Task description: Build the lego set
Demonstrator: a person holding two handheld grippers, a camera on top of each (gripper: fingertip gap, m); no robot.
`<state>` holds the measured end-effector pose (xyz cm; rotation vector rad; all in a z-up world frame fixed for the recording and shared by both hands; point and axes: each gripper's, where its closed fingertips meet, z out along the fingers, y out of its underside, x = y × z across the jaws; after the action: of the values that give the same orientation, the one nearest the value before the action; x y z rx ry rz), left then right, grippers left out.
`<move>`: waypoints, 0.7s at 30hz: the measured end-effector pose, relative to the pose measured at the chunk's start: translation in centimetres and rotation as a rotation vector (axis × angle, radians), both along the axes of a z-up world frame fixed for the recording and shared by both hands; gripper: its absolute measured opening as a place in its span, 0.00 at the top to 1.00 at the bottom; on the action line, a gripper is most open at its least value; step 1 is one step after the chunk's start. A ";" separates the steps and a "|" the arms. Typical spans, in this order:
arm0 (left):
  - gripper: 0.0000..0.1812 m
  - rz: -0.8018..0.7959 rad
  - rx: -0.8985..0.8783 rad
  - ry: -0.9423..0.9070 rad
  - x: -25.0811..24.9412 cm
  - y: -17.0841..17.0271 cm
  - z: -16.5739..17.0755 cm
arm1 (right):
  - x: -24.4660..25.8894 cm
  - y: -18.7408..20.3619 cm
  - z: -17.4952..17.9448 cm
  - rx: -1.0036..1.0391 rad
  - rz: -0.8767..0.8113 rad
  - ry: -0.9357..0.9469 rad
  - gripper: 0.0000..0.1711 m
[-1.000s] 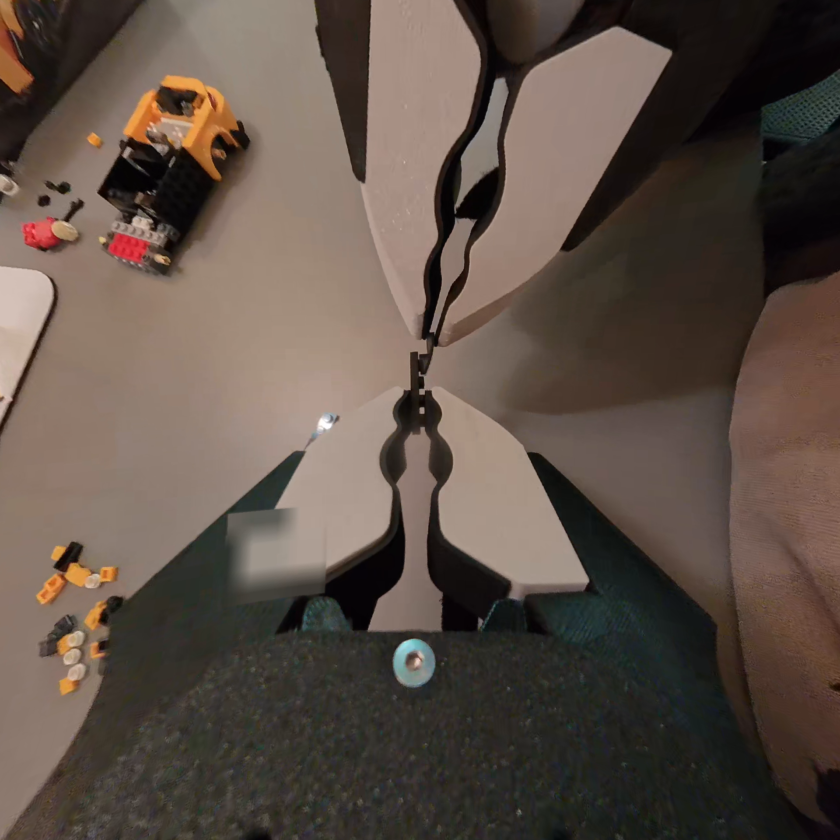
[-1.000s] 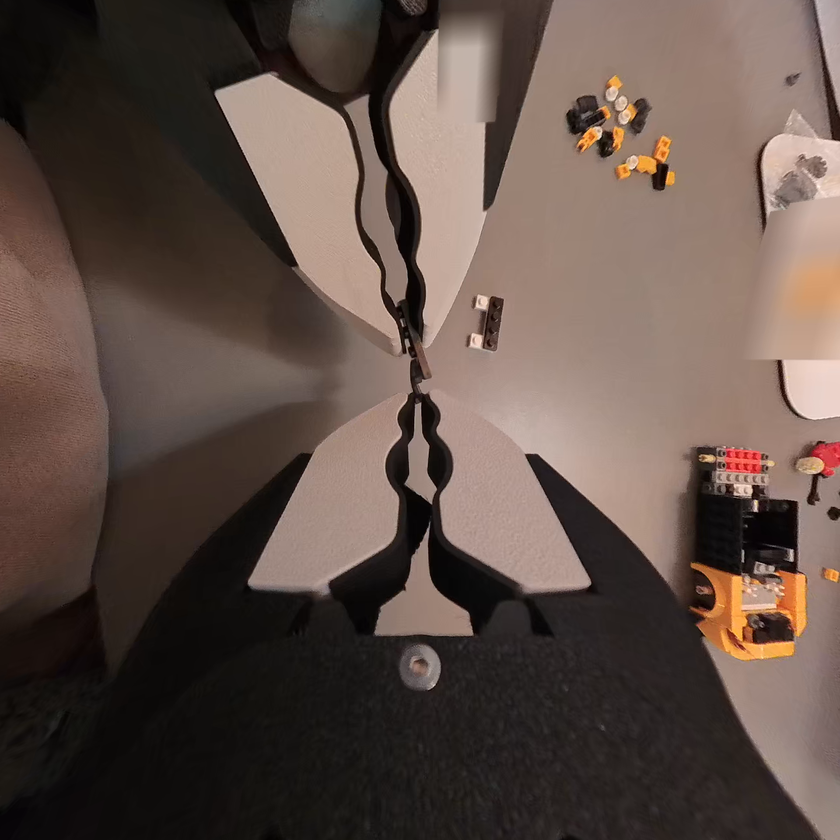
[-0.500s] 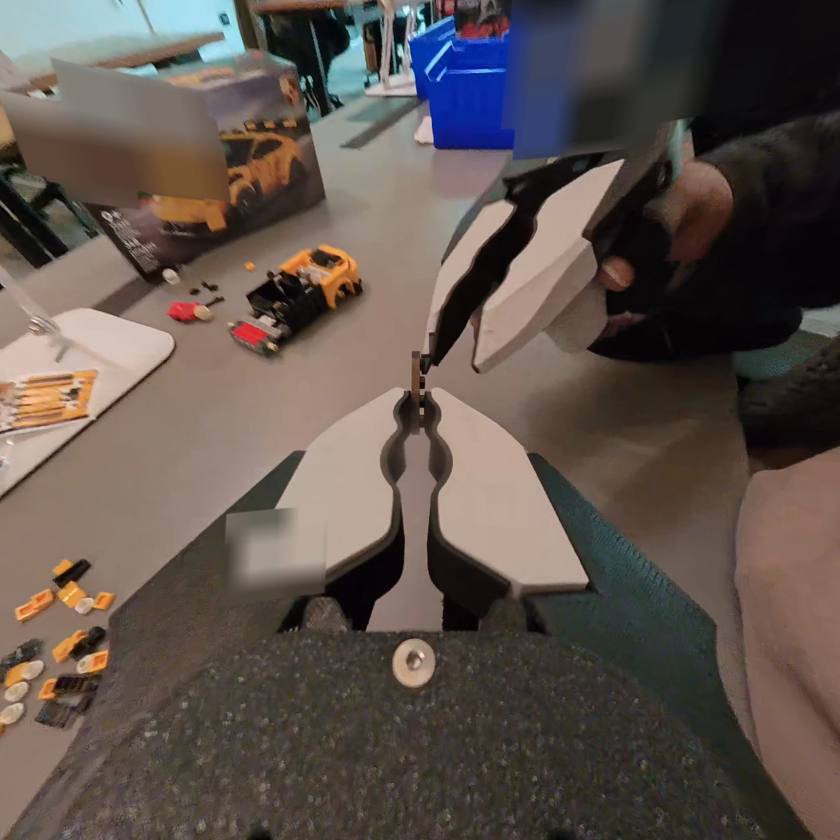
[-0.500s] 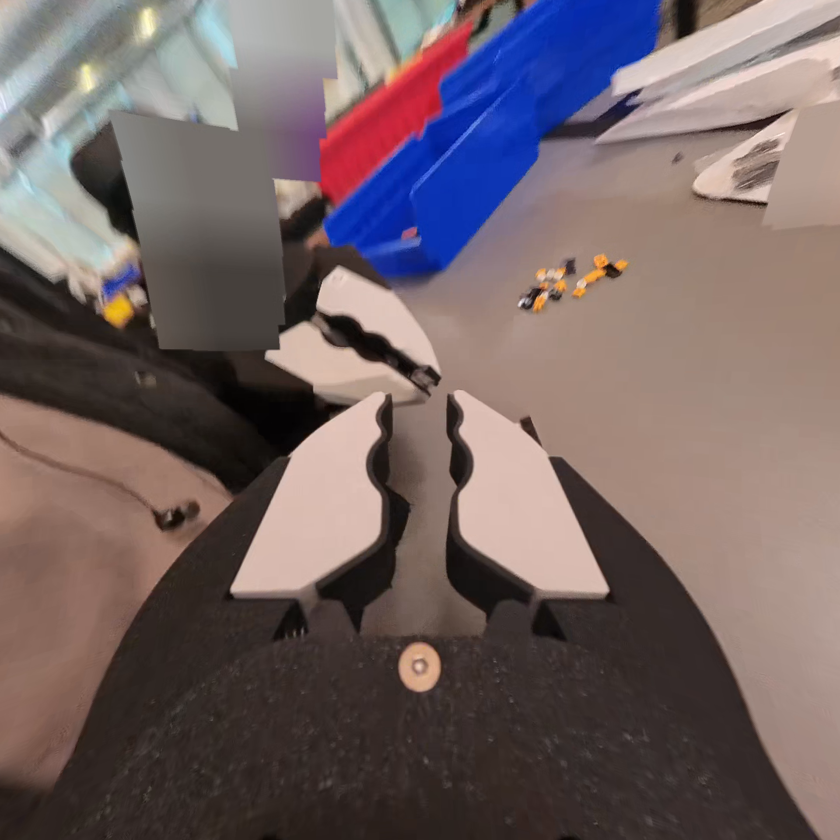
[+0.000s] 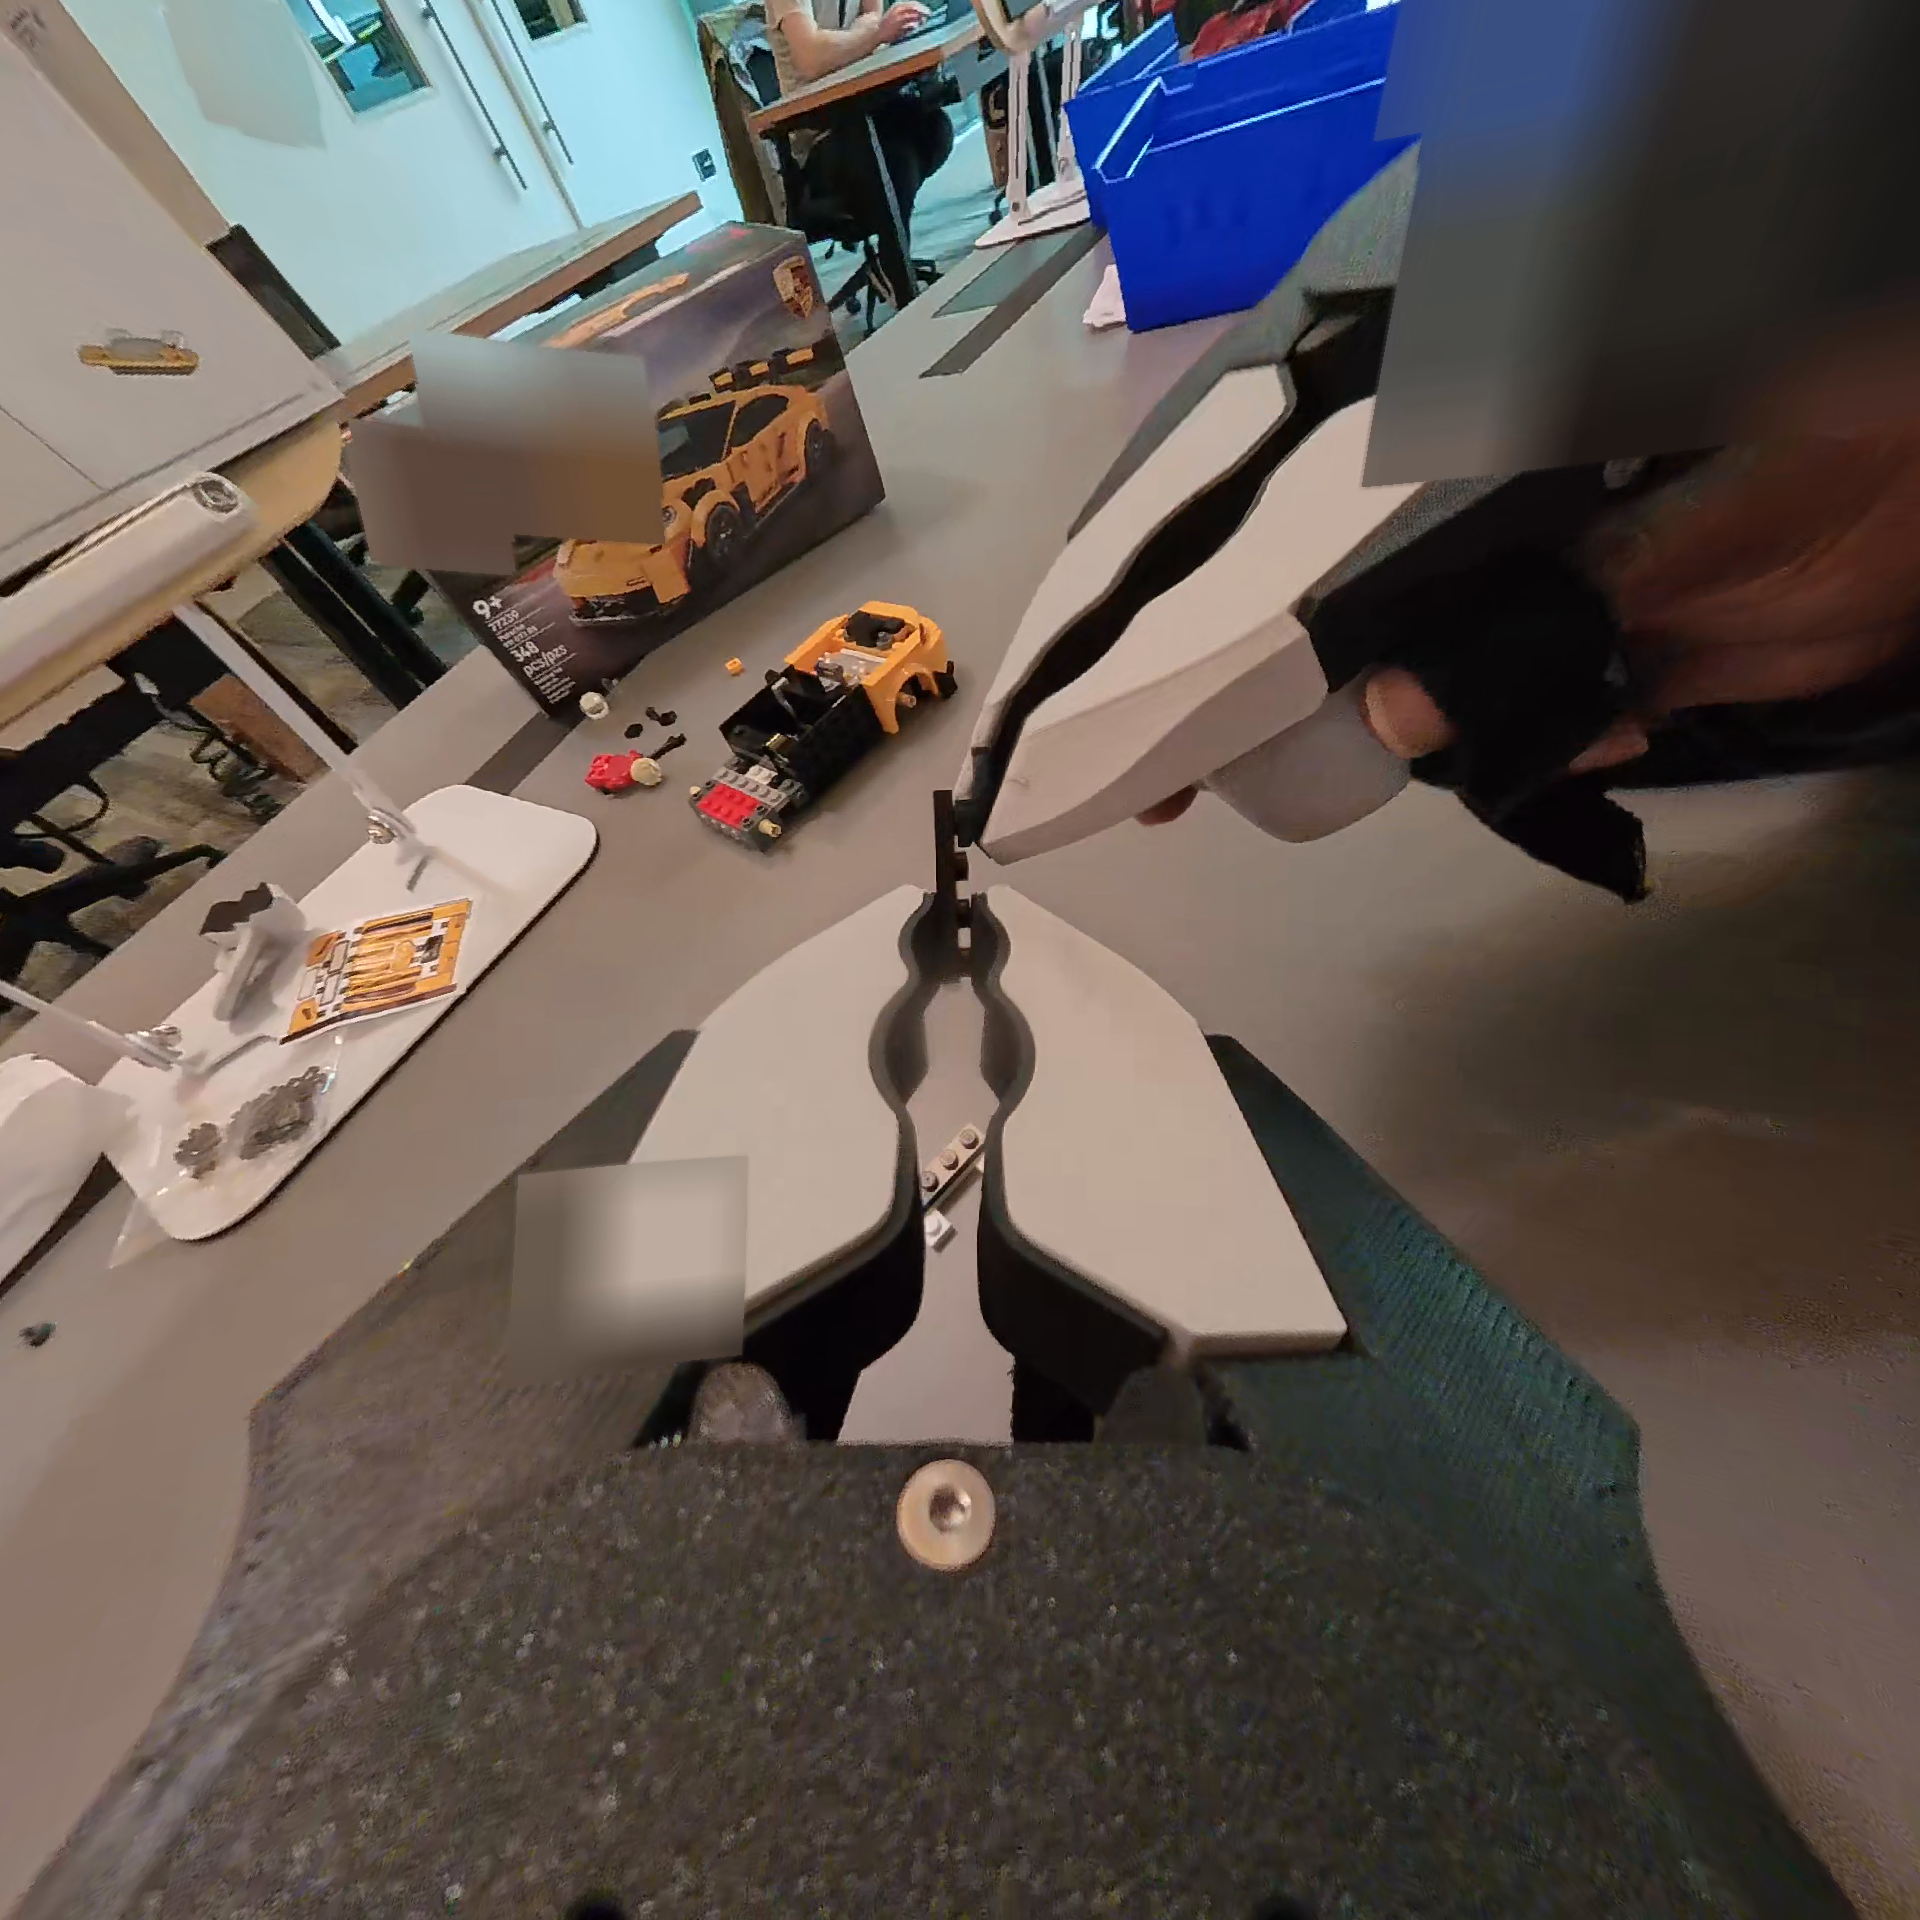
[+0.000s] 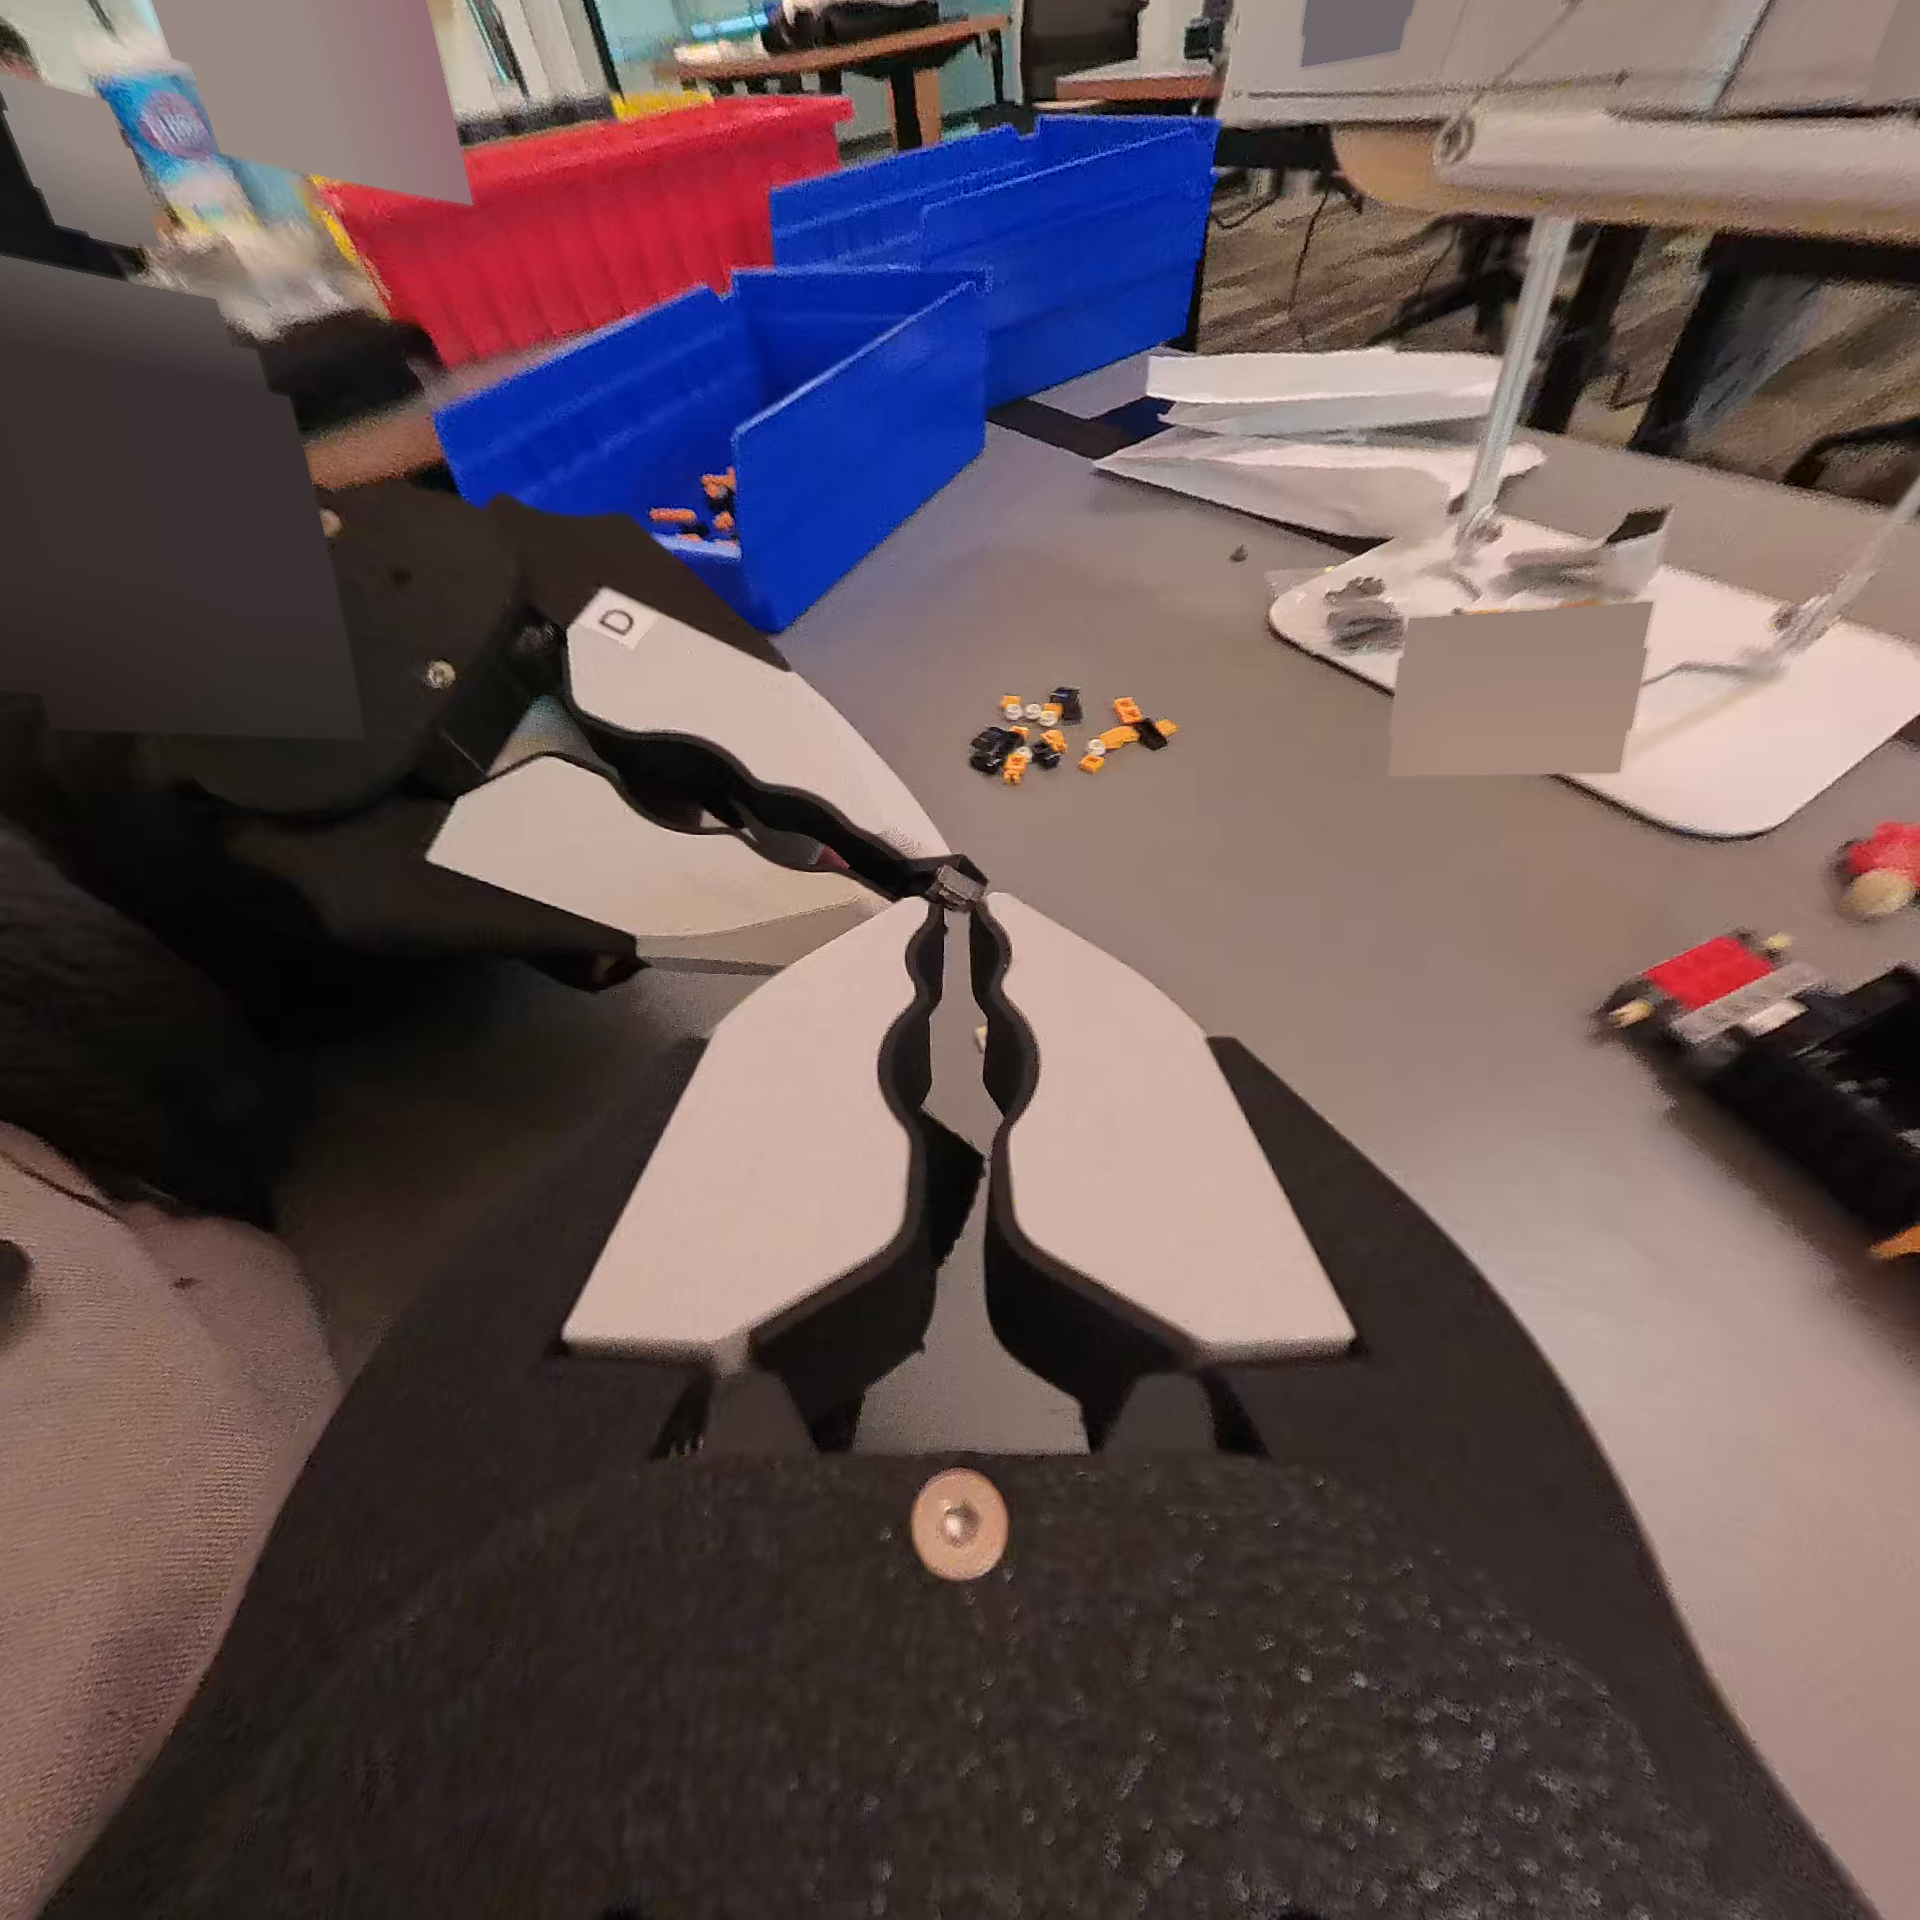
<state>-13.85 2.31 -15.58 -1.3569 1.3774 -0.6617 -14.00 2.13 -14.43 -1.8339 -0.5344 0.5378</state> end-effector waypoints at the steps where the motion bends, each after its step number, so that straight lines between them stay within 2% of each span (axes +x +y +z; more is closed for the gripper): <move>1: 0.97 0.004 0.012 0.005 0.0 0.0 0.0 | 0.0 0.0 0.0 0.020 -0.002 -0.038 0.97; 7: 0.97 0.030 0.065 0.055 -0.1 0.3 -0.6 | 0.1 0.1 -0.5 0.076 -0.021 -0.186 0.97; 14: 0.97 0.060 0.092 0.072 -0.2 0.6 -1.0 | -0.2 0.0 -0.1 -0.020 0.004 0.059 0.93; 18: 0.97 0.082 0.099 0.084 -0.1 0.7 -1.2 | 0.0 0.3 -0.3 -0.029 -0.029 0.062 0.95; 21: 0.97 0.098 0.075 0.105 -0.1 0.9 -1.7 | -0.1 0.4 -0.6 0.005 -0.047 -0.032 0.95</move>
<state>-13.93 3.20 -17.30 -1.4057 1.3946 -0.4746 -14.10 2.55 -15.08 -1.8486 -0.5125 0.4758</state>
